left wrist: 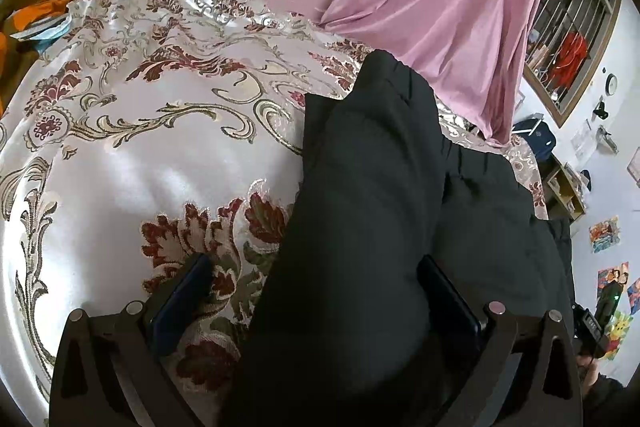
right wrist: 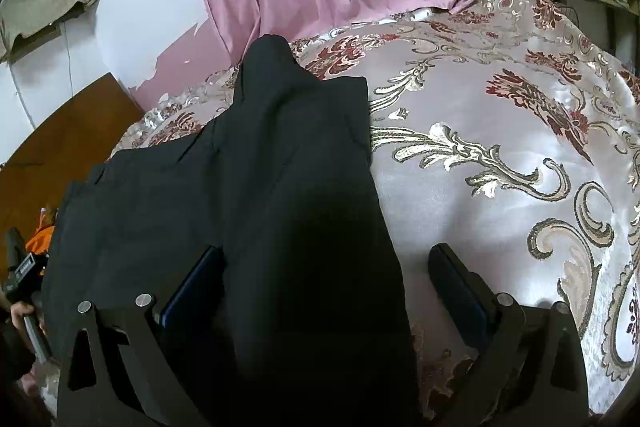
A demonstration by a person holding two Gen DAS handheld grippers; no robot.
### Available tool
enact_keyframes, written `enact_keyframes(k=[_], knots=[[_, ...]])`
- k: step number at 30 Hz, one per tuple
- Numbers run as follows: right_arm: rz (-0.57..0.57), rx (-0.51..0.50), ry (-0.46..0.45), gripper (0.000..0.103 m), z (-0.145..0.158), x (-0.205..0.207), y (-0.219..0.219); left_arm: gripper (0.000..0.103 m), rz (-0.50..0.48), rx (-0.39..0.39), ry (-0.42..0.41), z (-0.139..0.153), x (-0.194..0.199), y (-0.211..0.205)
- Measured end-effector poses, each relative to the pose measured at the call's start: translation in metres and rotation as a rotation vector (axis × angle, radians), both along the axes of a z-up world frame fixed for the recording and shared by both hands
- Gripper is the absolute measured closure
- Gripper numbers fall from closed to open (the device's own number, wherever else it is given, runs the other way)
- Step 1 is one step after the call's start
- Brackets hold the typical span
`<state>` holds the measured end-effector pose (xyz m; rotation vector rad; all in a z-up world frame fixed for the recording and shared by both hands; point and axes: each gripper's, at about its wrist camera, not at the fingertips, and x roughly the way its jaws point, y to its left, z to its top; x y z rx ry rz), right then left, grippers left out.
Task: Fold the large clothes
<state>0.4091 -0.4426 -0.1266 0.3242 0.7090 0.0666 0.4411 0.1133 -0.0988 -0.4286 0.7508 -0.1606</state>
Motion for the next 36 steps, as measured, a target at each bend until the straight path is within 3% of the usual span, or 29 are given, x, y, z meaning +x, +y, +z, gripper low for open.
enact_keyframes(k=[6,11,14,17,18,20,21,24,27,29,31,36], knots=[[0.069,0.077,0.135,0.001,0.009,0.023,-0.012,0.000,-0.017,-0.001,0.024,0.001,0.007,0.002],[0.147,0.091,0.197,0.001,0.011,0.042,-0.009,0.000,-0.143,-0.055,0.098,0.007,0.023,0.004],[0.202,0.078,0.183,0.001,0.009,0.039,-0.003,0.000,-0.217,-0.088,0.130,0.008,0.028,-0.001],[0.210,0.119,0.191,0.000,0.009,0.038,-0.006,0.000,-0.219,-0.084,0.159,0.009,0.032,-0.009],[0.205,0.122,0.198,0.000,0.009,0.037,-0.005,0.003,-0.212,-0.073,0.165,0.010,0.032,-0.012],[0.200,0.104,0.210,0.001,0.010,0.036,0.000,0.024,-0.221,-0.054,0.169,0.012,0.031,-0.021],[0.203,0.084,0.216,0.001,0.011,0.034,0.005,0.027,-0.224,-0.038,0.178,0.013,0.029,-0.027],[0.208,0.073,0.216,0.019,0.013,0.028,0.019,0.043,-0.193,0.009,0.180,0.019,0.025,-0.032],[0.197,0.093,0.219,0.041,0.019,0.024,0.027,0.062,-0.170,-0.007,0.175,0.028,0.020,-0.029],[0.202,0.103,0.212,0.064,0.026,0.020,0.032,0.074,-0.171,-0.002,0.164,0.038,0.016,-0.029],[0.213,0.130,0.190,0.078,0.041,0.015,0.038,0.080,-0.166,0.006,0.149,0.053,0.011,-0.030],[0.288,0.155,0.080,0.086,0.089,0.001,0.068,0.084,-0.157,-0.013,0.064,0.090,-0.002,-0.021]])
